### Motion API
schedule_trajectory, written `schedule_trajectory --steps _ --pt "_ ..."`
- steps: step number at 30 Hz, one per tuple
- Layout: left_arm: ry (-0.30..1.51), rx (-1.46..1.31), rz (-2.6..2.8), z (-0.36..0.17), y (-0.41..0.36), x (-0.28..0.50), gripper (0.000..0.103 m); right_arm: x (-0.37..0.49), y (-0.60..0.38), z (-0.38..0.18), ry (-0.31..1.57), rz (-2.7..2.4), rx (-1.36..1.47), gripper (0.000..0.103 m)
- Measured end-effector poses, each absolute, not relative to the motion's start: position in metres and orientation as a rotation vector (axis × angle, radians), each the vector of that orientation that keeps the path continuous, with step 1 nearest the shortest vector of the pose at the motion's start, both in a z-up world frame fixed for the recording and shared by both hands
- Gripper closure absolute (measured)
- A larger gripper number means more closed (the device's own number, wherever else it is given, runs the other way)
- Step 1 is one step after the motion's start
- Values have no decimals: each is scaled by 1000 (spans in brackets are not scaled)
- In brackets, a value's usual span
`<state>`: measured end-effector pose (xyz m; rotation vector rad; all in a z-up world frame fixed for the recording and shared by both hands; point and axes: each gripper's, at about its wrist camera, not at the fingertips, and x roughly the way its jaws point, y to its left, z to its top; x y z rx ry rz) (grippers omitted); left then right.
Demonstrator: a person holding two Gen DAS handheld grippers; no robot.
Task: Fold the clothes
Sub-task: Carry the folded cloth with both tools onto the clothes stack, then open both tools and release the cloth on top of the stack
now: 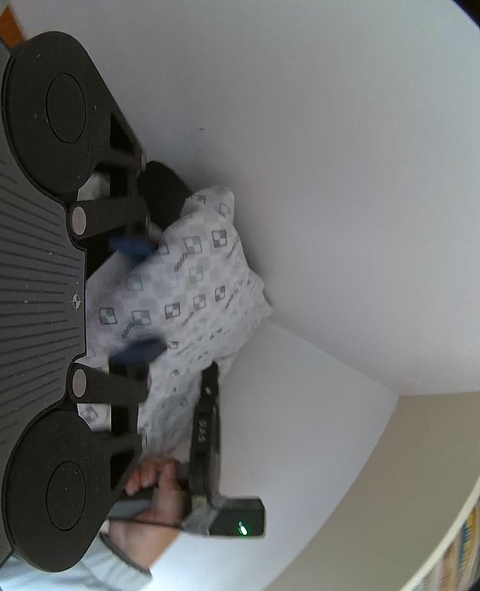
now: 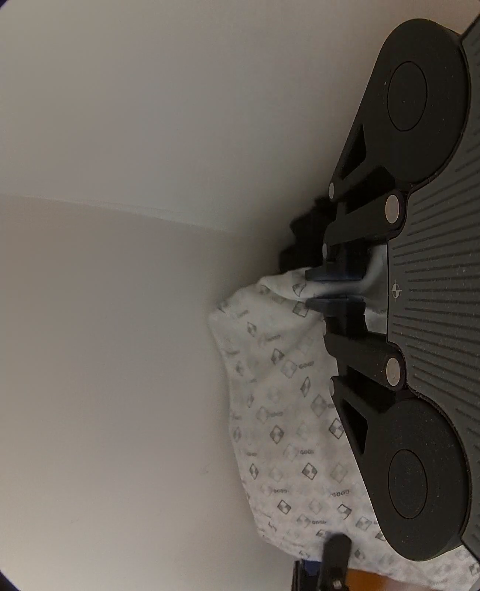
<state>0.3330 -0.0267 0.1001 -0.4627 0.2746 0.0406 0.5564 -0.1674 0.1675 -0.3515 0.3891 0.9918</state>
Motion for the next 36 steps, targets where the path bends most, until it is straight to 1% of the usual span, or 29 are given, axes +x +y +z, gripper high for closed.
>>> schedule_trajectory --steps 1,2,4,6,7,8,9,10,11,12,13,16,17,21,23,26,28,30,32,33,35,36 --pt "264 -454 37 103 -27 333 78 552 -167 174 354 976 -344 95" --pt "243 -443 28 107 -28 332 84 546 -172 180 312 959 -337 95" --pt "211 -412 20 118 -33 332 84 530 -186 191 232 920 -318 96" --pt "223 -378 27 126 -37 338 83 519 -194 195 175 865 -316 98" --pt "262 -368 49 125 -37 345 78 520 -190 192 193 852 -344 98" --pt "312 -366 73 122 -35 352 69 522 -185 187 230 845 -374 96" --pt "339 -368 90 119 -32 355 64 523 -182 181 261 837 -407 89" --pt "332 -349 111 119 -33 352 58 522 -179 174 286 829 -444 85" --pt "313 -312 139 119 -36 346 45 517 -183 171 275 817 -451 71" --pt "293 -275 168 120 -39 340 40 510 -193 171 251 814 -420 56" --pt "274 -238 196 121 -42 335 39 504 -205 171 247 823 -381 56" --pt "228 -177 167 130 -54 328 37 484 -243 166 228 856 -301 61" --pt "214 -159 150 133 -58 327 35 476 -256 163 221 869 -286 71" --pt "181 -104 83 145 -71 333 30 466 -290 141 267 870 -243 71" --pt "235 -91 70 146 -70 355 27 476 -292 127 297 803 -240 70" --pt "348 -55 141 135 -58 383 30 478 -302 122 320 763 -206 70" --pt "376 -35 175 127 -52 386 29 459 -307 124 303 777 -189 68" --pt "380 -36 199 122 -49 381 28 444 -317 133 295 816 -168 57" --pt "382 -60 223 123 -48 374 24 428 -339 145 290 861 -150 54" --pt "387 -70 232 125 -50 369 24 416 -345 146 291 888 -145 54" --pt "379 -71 235 133 -58 354 23 395 -328 139 299 941 -138 53" --pt "372 -68 234 138 -62 345 21 384 -323 134 301 955 -140 50"
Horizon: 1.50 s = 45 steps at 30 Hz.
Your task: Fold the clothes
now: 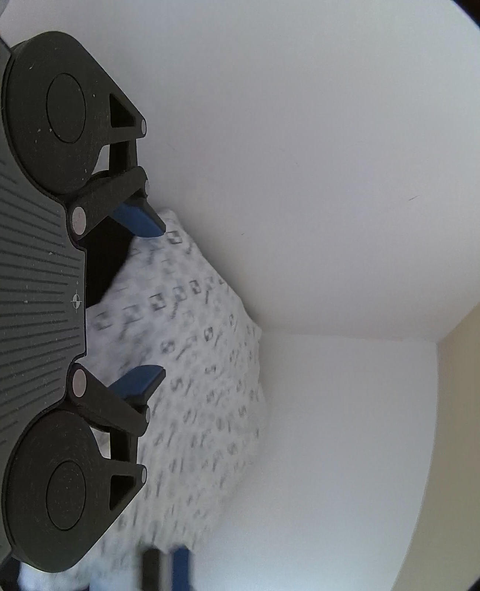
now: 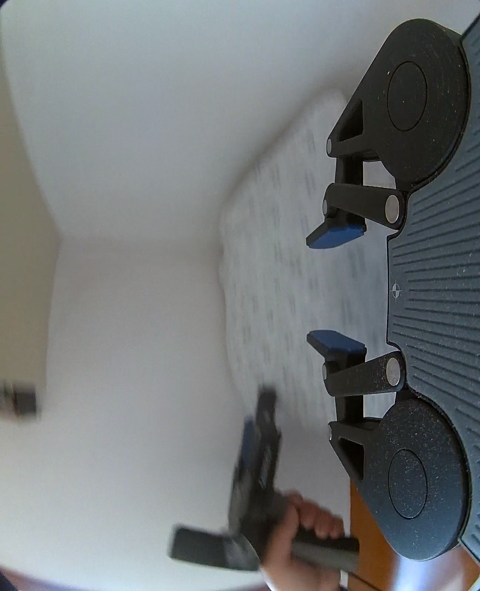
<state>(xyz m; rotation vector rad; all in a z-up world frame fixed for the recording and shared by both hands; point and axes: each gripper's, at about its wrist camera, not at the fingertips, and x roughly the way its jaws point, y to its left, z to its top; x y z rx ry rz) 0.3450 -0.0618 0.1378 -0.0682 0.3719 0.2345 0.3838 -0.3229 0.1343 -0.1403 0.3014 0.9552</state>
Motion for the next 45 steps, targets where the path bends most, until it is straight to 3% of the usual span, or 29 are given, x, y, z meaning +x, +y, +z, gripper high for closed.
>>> schedule_trajectory --steps 1,3,7,9,14,18,24,29,38,45 --pt "365 -65 234 142 -66 336 11 374 -318 129 310 966 -148 47" --pt "340 -40 238 153 -76 314 0 360 -311 116 315 959 -166 32" --pt "316 9 242 172 -95 273 0 329 -330 114 296 903 -182 28" --pt "302 17 238 182 -105 259 0 315 -332 116 272 898 -152 18" --pt "295 31 252 202 -114 206 0 279 -323 140 234 903 -127 5" --pt "306 21 266 206 -115 161 0 247 -310 147 215 934 -126 0" --pt "334 17 298 197 -110 97 0 207 -278 128 267 975 -113 0" --pt "394 -25 272 154 -93 65 0 172 -253 93 377 949 -112 0" --pt "561 -78 228 59 -46 44 0 139 -216 38 570 796 -71 0" --pt "611 -97 231 39 -32 32 0 121 -195 18 654 690 -33 0"
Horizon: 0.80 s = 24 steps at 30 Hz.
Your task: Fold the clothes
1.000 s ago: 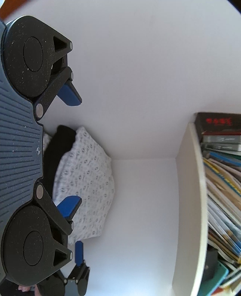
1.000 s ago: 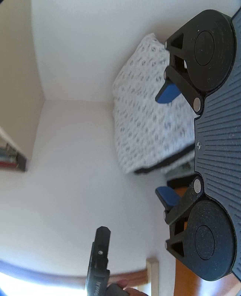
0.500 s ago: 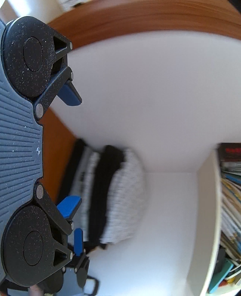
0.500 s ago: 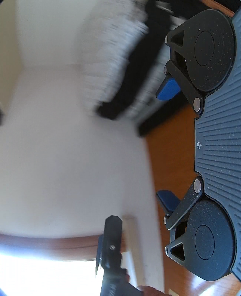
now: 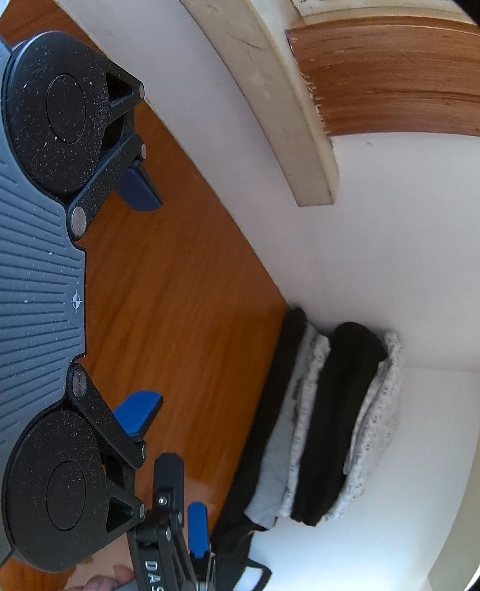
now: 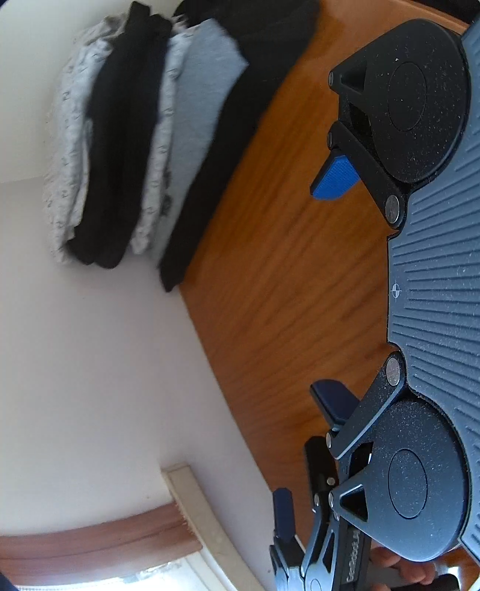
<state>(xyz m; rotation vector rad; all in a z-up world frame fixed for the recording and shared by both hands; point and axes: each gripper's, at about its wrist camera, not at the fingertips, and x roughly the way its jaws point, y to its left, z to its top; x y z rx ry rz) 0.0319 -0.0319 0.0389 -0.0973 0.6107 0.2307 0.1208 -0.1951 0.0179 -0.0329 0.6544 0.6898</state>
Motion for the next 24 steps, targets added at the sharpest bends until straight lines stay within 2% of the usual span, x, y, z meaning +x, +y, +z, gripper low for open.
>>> schedule_trajectory --steps 24 --pt "714 -80 286 25 -61 16 0 71 -192 8 672 478 -32 0"
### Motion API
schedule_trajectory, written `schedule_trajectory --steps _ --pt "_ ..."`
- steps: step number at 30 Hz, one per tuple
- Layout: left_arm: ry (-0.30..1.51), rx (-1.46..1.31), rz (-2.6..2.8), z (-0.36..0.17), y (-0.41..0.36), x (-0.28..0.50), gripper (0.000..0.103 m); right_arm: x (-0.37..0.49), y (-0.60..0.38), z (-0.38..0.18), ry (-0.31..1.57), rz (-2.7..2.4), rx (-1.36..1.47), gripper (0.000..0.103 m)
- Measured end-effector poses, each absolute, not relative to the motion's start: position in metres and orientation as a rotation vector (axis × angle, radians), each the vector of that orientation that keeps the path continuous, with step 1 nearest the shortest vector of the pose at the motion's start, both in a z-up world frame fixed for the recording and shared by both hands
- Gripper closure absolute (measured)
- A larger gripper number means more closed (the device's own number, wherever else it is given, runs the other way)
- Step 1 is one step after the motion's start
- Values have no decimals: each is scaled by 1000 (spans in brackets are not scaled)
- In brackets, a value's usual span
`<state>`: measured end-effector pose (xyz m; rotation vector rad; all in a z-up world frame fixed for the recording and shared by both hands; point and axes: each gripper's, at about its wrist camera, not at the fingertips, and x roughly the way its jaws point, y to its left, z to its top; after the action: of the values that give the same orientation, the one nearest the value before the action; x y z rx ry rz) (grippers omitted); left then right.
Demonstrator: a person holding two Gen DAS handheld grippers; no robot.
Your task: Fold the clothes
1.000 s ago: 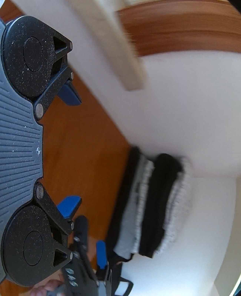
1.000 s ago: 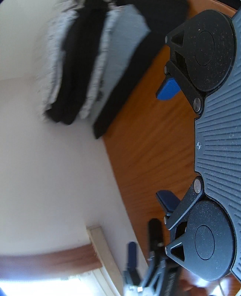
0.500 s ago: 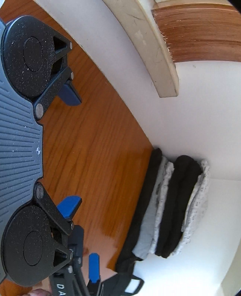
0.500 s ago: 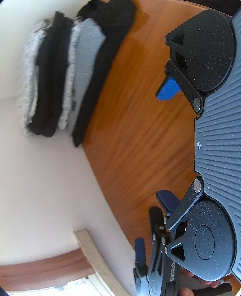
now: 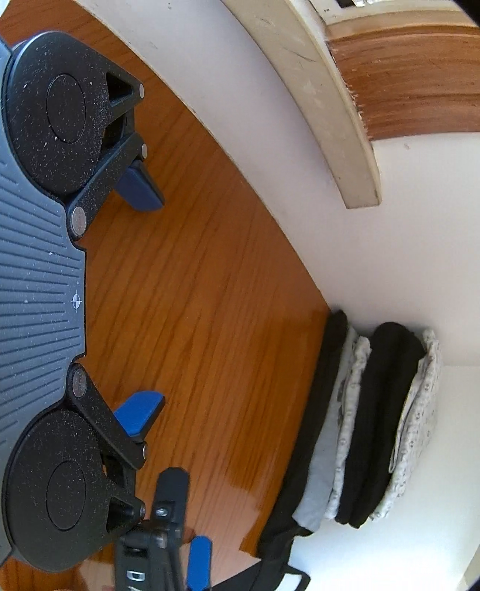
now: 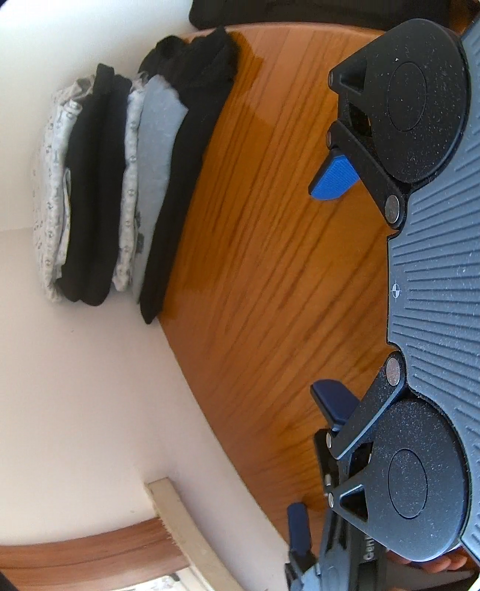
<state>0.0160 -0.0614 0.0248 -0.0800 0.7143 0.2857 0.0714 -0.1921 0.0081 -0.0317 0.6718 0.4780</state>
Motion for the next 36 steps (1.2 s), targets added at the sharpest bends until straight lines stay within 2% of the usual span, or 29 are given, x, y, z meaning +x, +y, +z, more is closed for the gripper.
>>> schedule_trajectory --steps 4,36 --pt "715 -80 293 26 -63 11 0 62 -186 8 683 397 -113 0" --pt "711 -79 281 25 -69 -2 0 51 -188 9 683 344 -95 0"
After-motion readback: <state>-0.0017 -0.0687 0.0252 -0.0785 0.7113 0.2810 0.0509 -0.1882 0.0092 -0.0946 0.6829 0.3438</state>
